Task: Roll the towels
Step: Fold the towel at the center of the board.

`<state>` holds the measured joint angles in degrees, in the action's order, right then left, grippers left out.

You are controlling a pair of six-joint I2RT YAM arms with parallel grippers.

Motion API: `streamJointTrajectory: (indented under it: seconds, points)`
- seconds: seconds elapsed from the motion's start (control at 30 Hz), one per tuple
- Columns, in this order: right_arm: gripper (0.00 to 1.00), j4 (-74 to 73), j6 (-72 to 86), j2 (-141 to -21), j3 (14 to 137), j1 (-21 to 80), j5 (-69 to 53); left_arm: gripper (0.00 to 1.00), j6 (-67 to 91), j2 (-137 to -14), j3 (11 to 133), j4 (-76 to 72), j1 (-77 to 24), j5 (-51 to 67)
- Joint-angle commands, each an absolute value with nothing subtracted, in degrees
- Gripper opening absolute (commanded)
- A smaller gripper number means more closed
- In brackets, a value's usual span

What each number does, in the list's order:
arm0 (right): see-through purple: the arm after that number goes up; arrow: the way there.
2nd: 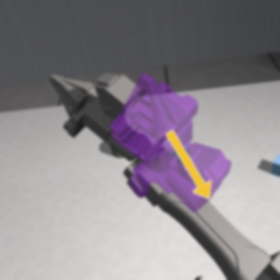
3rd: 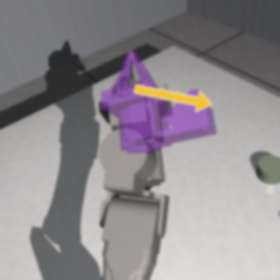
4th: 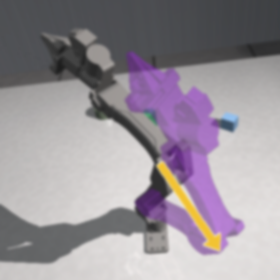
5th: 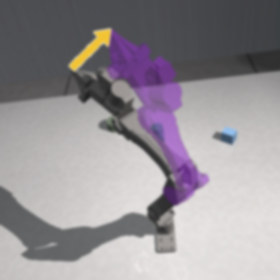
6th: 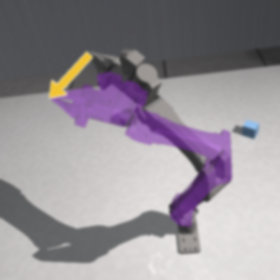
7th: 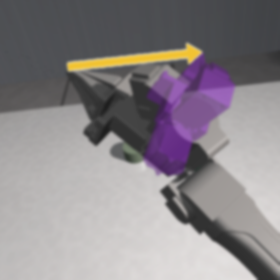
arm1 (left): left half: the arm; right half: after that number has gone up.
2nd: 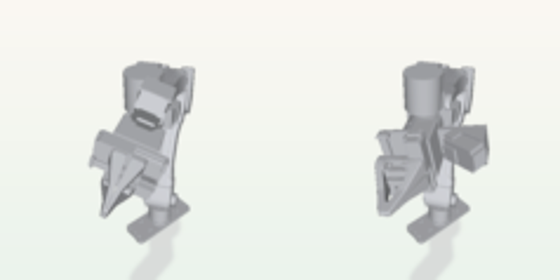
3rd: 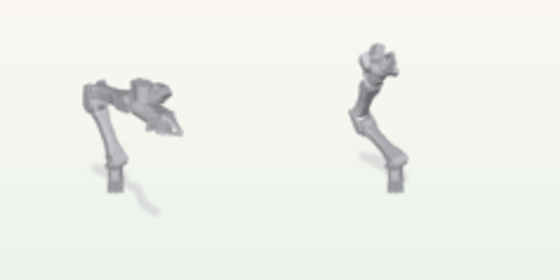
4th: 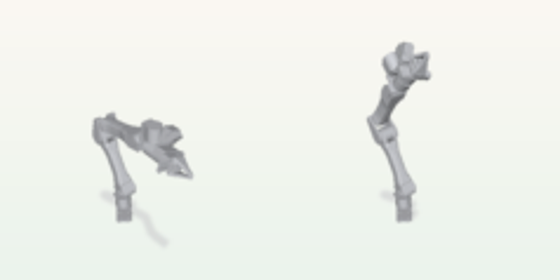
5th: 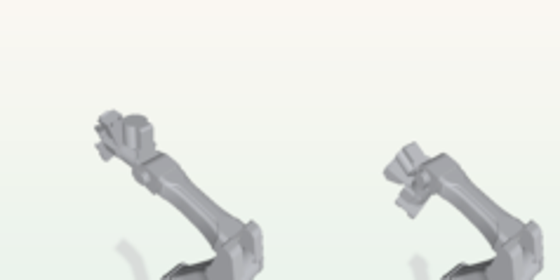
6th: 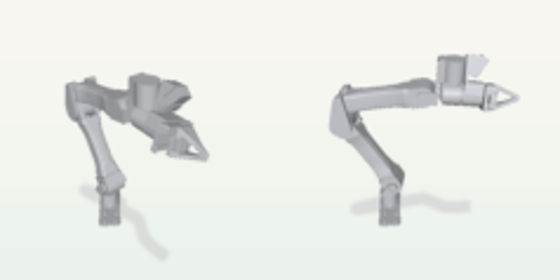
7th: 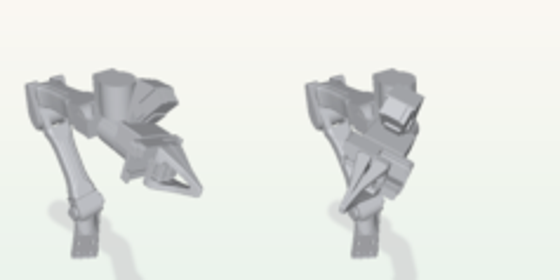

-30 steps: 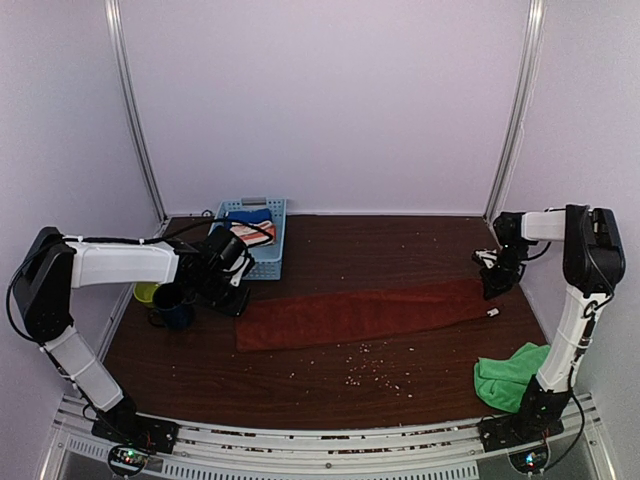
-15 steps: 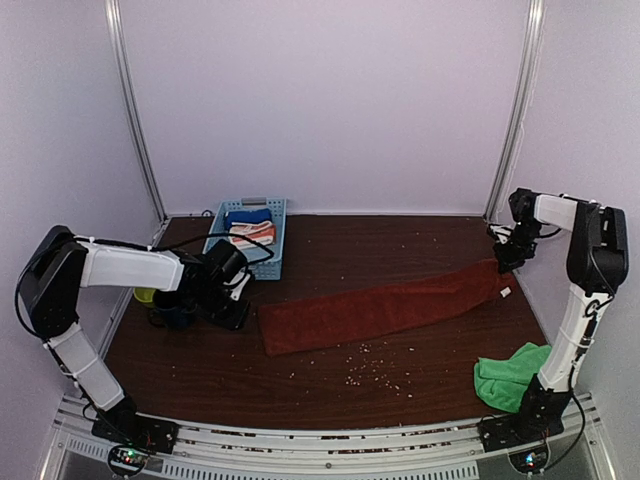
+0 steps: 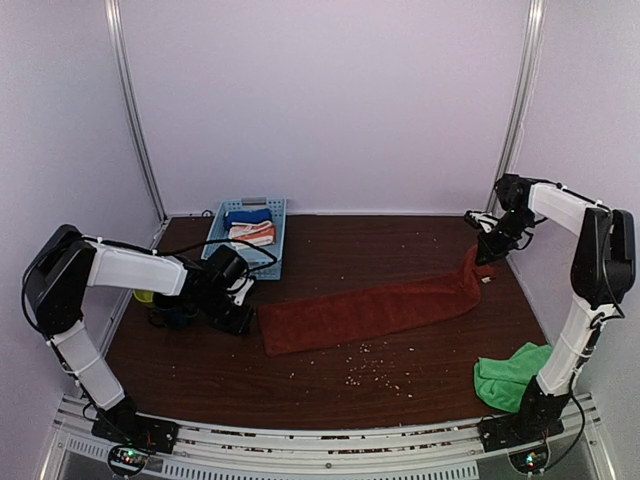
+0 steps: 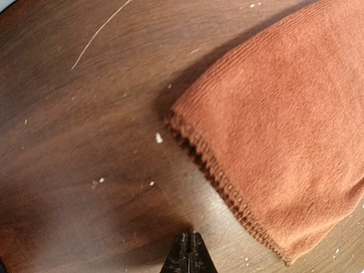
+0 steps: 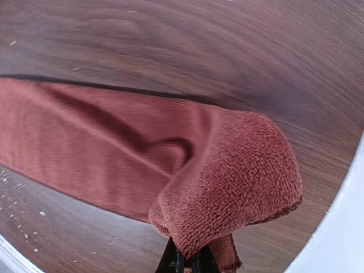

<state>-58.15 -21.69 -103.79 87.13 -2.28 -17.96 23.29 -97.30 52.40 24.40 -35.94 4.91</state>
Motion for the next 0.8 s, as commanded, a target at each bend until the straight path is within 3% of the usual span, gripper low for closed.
streamJointTrajectory:
  seconds: [0.0,0.43,0.77]
  points:
    - [0.00,-61.6,-22.0,-101.1,88.4,1.8,-24.4,0.05,22.8,-100.2,52.8,23.2,-36.3,6.9]
    - [0.00,-72.8,-21.5,-110.4,97.5,13.7,-35.9,0.05,23.7,-101.2,53.2,23.2,-36.9,6.4]
    - [0.00,-70.8,-21.2,-114.0,98.8,23.9,-41.2,0.05,25.0,-101.7,53.0,22.7,-37.2,6.0]
